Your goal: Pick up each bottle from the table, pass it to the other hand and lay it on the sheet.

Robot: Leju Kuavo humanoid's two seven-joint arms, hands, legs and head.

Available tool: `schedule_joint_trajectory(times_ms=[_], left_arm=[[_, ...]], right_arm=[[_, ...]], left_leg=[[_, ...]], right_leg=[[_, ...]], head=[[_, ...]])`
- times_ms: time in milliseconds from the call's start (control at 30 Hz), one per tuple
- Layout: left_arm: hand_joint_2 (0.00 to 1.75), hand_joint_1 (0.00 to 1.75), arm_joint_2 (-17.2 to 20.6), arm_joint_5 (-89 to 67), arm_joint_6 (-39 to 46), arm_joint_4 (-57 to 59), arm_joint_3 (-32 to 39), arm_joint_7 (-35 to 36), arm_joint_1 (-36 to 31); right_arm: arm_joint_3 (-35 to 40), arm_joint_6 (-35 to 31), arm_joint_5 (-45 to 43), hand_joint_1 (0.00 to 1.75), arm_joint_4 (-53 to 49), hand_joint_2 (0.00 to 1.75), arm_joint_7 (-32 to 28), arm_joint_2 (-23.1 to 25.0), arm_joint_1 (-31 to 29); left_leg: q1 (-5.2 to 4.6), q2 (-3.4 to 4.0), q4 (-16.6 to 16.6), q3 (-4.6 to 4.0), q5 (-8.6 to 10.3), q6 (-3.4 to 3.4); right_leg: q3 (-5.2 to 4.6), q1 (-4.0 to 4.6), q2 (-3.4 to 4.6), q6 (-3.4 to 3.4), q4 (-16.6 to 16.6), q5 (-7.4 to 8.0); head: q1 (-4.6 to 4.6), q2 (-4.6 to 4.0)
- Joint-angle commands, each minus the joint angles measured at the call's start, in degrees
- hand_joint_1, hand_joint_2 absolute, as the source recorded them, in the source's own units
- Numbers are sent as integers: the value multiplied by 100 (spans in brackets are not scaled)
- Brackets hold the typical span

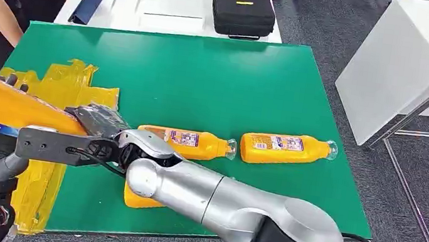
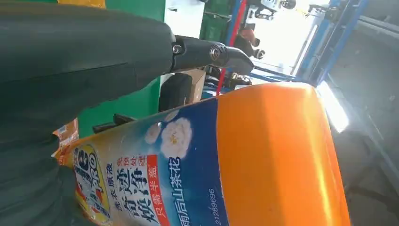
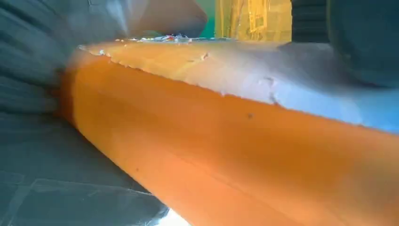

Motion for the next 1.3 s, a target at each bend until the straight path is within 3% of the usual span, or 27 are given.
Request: schedule_joint_trajectory(times_ms=[33, 267, 333, 433, 467, 500, 600, 633, 767, 900, 1000, 1300], left_arm=[[175, 0, 44, 38, 486, 139, -63, -59, -324], [175, 0, 412, 9, 953, -221, -294, -196, -33], [175, 0, 538, 114, 944, -278, -682, -103, -139], [175, 0, 393, 278, 551, -77, -1355, -156, -286], [175, 99, 288, 347, 290, 85, -1770, -63, -520], [175, 175, 220, 411, 184, 212, -2036, -35, -716], [175, 175, 70, 549, 135, 428, -2608, 36, -1224], [175, 175, 50, 558, 146, 450, -2676, 35, -1302], [175, 175, -16, 638, 167, 590, -2874, 174, -1608], [175, 175, 50, 815, -109, 744, -2929, 174, -1539], [175, 175, -41, 866, -299, 914, -3014, 214, -1676], [175, 175, 137, 972, -687, 926, -2942, 40, -1402]], right_arm=[[698, 477, 8, 175, -578, 175, -264, 33, 187], [742, 816, 30, 175, -487, 175, -589, 33, 345], [681, 946, 53, 175, -281, 175, -696, 33, 423], [496, 1034, 140, 173, 40, 175, -909, 33, 578], [387, 1050, 207, 175, 176, 175, -1034, 33, 695], [319, 1071, 275, 175, 259, 175, -1117, 33, 779], [195, 1071, 530, 175, 324, 175, -1216, 33, 994], [186, 1067, 569, 175, 283, 175, -1195, 33, 1027], [144, 954, 738, 175, 16, 175, -911, 33, 1202], [25, 938, 950, 175, 210, 175, -825, 33, 1408], [-124, 903, 1002, 175, 867, 175, -1281, 33, 1256], [-284, 811, 1010, 175, 1241, 175, -1477, 33, 1297]], left_leg=[[4, -3, -5, 20, -7, -8], [5, 4, -8, 22, -8, -8], [6, -3, -9, 24, -7, -9], [3, -10, -13, 26, -3, -7], [4, -12, -17, 38, -6, -10], [1, -15, -17, 26, 0, -6], [2, -42, -24, 47, 0, -9], [-1, -35, -12, 14, 6, -5], [-2, -32, -14, 31, -8, -10], [1, -11, -11, 18, -2, -8], [3, -11, -12, 25, -2, -9], [0, 17, -10, 25, -7, -9]], right_leg=[[25, 6, -11, -12, -7, -9], [25, 6, -6, -11, -11, -8], [29, 7, -12, -12, -12, -10], [31, 4, -19, -11, -16, -9], [44, 6, -23, -15, -21, -12], [31, 2, -23, -10, -19, -8], [54, 3, -54, -16, -31, -16], [-31, -1, -42, -10, -14, -8], [-4, 1, -42, -16, -20, -16], [18, 4, -26, -26, -18, 1], [26, 6, -31, -28, -19, -1], [17, 3, -7, -28, -16, -2]], head=[[0, 0], [0, 0], [0, 0], [0, 0], [-2, 0], [-2, 0], [-2, 0], [0, 0], [7, 0], [0, 0], [0, 0], [-2, 0]])
